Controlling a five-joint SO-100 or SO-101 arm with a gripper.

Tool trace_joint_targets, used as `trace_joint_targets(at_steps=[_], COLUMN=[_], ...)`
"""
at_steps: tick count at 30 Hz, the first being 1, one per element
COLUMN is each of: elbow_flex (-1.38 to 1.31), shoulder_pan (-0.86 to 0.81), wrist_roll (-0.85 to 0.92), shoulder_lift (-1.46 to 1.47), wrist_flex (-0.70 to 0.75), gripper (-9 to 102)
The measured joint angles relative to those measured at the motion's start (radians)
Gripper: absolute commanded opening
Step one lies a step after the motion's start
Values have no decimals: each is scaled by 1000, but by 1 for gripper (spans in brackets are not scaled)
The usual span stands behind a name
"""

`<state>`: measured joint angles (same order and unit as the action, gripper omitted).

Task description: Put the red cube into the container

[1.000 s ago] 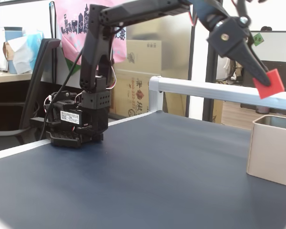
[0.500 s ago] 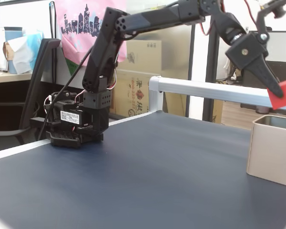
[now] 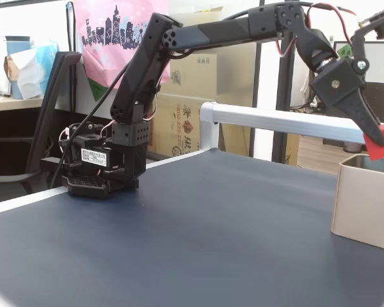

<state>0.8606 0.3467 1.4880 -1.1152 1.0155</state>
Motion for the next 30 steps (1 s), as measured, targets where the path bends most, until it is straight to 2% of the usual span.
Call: trace_joint_targets(at_steps=[7,20,30], elbow_flex=[0,-2,-2], shoulder_pan=[3,15,28], wrist_roll=[-6,-49,-17], shoulder_lift=[0,0,0], wrist_flex=[0,0,12], gripper=[2,28,39])
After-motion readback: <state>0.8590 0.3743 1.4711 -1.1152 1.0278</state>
